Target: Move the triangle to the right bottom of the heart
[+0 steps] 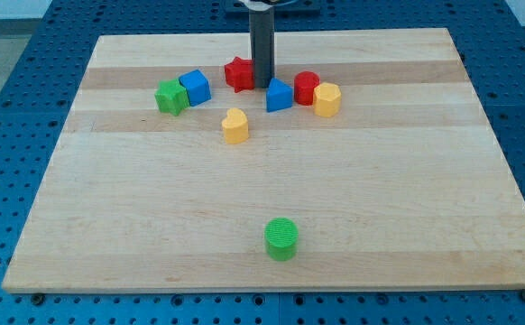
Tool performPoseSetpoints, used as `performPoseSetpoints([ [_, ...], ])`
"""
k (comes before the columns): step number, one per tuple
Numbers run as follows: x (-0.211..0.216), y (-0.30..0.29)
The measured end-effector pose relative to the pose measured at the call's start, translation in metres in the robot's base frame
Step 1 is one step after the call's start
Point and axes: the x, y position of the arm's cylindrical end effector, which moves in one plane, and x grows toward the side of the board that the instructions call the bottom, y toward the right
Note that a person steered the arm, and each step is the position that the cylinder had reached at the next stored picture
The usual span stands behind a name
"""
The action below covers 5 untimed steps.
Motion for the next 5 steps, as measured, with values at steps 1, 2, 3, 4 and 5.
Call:
performPoseSetpoints([
  [1,-0.005,0.006],
  [2,-0.018,0.02],
  [3,-0.004,0.02],
  [4,0.029,0.02],
  [5,0.036,0.02],
])
